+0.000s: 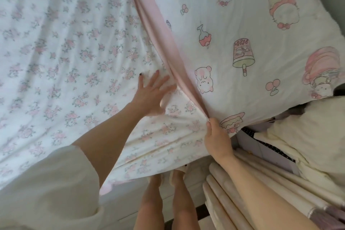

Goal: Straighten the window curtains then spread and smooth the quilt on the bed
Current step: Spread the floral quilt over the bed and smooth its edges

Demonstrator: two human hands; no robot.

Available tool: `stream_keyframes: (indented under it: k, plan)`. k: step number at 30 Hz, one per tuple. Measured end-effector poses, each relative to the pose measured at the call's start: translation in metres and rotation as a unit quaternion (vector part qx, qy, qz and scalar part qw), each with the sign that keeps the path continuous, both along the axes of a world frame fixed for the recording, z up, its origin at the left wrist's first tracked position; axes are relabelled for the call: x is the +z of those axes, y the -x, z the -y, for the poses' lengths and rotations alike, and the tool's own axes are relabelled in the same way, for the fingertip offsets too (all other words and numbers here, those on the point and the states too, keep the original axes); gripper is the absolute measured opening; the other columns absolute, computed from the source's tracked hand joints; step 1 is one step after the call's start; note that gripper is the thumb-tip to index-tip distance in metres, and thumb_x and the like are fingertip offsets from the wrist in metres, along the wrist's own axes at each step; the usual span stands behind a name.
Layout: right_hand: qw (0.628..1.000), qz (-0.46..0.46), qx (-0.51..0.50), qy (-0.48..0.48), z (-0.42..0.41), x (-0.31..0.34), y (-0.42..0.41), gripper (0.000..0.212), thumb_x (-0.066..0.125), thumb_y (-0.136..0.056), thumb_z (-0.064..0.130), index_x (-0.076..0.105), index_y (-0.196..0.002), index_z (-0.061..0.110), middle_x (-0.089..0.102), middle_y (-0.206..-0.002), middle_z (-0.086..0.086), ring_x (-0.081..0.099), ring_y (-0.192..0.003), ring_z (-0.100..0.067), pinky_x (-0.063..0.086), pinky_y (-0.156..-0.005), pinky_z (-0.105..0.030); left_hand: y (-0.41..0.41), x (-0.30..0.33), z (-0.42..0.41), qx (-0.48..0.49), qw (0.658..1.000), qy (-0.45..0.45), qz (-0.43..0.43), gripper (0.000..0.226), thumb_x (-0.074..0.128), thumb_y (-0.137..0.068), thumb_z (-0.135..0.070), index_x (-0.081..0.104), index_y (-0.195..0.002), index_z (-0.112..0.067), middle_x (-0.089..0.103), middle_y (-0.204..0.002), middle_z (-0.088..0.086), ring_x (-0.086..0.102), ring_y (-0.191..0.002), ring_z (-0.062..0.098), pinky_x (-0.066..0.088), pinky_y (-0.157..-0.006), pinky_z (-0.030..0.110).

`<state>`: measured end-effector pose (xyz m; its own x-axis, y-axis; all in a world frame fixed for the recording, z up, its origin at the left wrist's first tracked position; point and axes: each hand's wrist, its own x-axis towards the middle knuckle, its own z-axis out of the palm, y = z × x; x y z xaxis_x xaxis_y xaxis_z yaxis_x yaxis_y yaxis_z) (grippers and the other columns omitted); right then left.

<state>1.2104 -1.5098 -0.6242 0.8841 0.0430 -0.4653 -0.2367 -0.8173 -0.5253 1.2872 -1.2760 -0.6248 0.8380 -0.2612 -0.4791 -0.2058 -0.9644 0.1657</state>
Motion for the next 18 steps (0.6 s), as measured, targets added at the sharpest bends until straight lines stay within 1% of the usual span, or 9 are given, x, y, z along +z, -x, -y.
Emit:
stream_keyframes:
  k: [3, 4, 6, 9, 10, 12, 15, 16, 18]
  plan:
    - [0.994, -0.089, 0.03, 0.048, 0.004, 0.006, -0.012, 0.021, 0.032, -0.098, 0.019, 0.048, -0.098, 0.006, 0.06, -0.097, -0.012, 0.057, -0.09, -0.031, 0.045, -0.073, -0.038, 0.035, 0.002, 0.013, 0.236, 0.971, 0.026, 0.027, 0.078, 0.055, -0.083, -0.054, 0.016, -0.147, -0.032, -0.003, -0.16, 0.004, -0.011, -0.145, 0.033, 0.003, -0.11, 0.067]
    - [0.991, -0.108, 0.037, 0.075, 0.002, 0.01, -0.016, 0.018, 0.037, -0.096, 0.017, 0.049, -0.102, 0.005, 0.06, -0.102, -0.013, 0.058, -0.094, -0.033, 0.047, -0.077, -0.039, 0.047, 0.002, 0.015, 0.26, 0.965, 0.023, 0.018, 0.079, 0.054, -0.084, -0.056, 0.016, -0.147, -0.03, -0.004, -0.16, 0.005, -0.01, -0.145, 0.033, 0.004, -0.11, 0.065]
    - [0.991, -0.08, 0.049, 0.1, -0.009, 0.015, -0.02, 0.022, 0.044, -0.091, 0.012, 0.047, -0.111, 0.003, 0.056, -0.115, -0.016, 0.056, -0.102, -0.034, 0.048, -0.079, -0.04, 0.064, -0.001, 0.013, 0.224, 0.975, 0.011, 0.009, 0.074, 0.052, -0.085, -0.055, 0.019, -0.147, -0.032, -0.001, -0.16, 0.001, -0.007, -0.146, 0.03, 0.008, -0.113, 0.06]
    - [0.995, -0.027, 0.093, -0.002, -0.045, 0.015, -0.023, 0.035, 0.042, -0.094, 0.014, 0.044, -0.129, 0.009, 0.046, -0.135, -0.011, 0.048, -0.12, -0.028, 0.047, -0.09, -0.039, 0.066, 0.002, -0.005, 0.242, 0.966, 0.093, 0.026, 0.057, 0.055, -0.09, -0.034, 0.034, -0.143, -0.032, 0.017, -0.158, -0.004, 0.006, -0.147, 0.021, 0.013, -0.117, 0.054]
    - [0.993, -0.037, 0.104, -0.037, -0.061, 0.013, -0.024, 0.038, 0.04, -0.096, 0.017, 0.041, -0.133, 0.009, 0.045, -0.137, -0.012, 0.045, -0.125, -0.027, 0.044, -0.097, -0.039, 0.065, 0.003, -0.012, 0.269, 0.954, 0.122, 0.053, 0.051, 0.054, -0.091, -0.025, 0.04, -0.14, -0.029, 0.026, -0.156, -0.003, 0.013, -0.146, 0.02, 0.017, -0.116, 0.054]
    - [0.99, -0.087, 0.082, -0.071, -0.089, 0.007, -0.027, 0.052, 0.041, -0.096, 0.026, 0.028, -0.141, 0.005, 0.036, -0.144, -0.016, 0.032, -0.135, -0.031, 0.034, -0.108, -0.043, 0.067, 0.004, -0.022, 0.303, 0.941, 0.102, 0.109, 0.046, 0.054, -0.092, -0.019, 0.045, -0.137, -0.024, 0.035, -0.152, 0.0, 0.02, -0.144, 0.022, 0.02, -0.115, 0.052]
    - [0.98, -0.178, -0.001, -0.085, -0.119, -0.002, -0.032, 0.082, 0.047, -0.092, 0.044, 0.002, -0.147, 0.004, 0.011, -0.155, -0.018, 0.011, -0.143, -0.033, 0.02, -0.115, -0.044, 0.077, 0.002, -0.034, 0.318, 0.943, 0.028, 0.089, 0.059, 0.054, -0.092, -0.033, 0.029, -0.145, -0.028, 0.018, -0.158, 0.003, 0.003, -0.147, 0.024, 0.006, -0.115, 0.054]
    - [0.98, -0.184, -0.006, -0.074, -0.128, -0.005, -0.031, 0.083, 0.047, -0.091, 0.046, 0.004, -0.147, 0.002, 0.016, -0.154, -0.02, 0.017, -0.141, -0.034, 0.024, -0.113, -0.045, 0.082, 0.001, -0.039, 0.313, 0.947, 0.022, 0.069, 0.063, 0.053, -0.092, -0.037, 0.023, -0.147, -0.03, 0.01, -0.159, 0.003, -0.003, -0.147, 0.024, 0.002, -0.115, 0.055]
    - [0.983, -0.171, -0.018, -0.07, -0.138, -0.01, -0.029, 0.072, 0.047, -0.091, 0.046, 0.023, -0.138, -0.003, 0.04, -0.137, -0.019, 0.04, -0.127, -0.035, 0.039, -0.101, -0.044, 0.088, -0.002, -0.045, 0.29, 0.956, 0.03, 0.042, 0.069, 0.051, -0.092, -0.043, 0.015, -0.149, -0.032, 0.0, -0.16, 0.003, -0.01, -0.147, 0.024, -0.001, -0.116, 0.056]
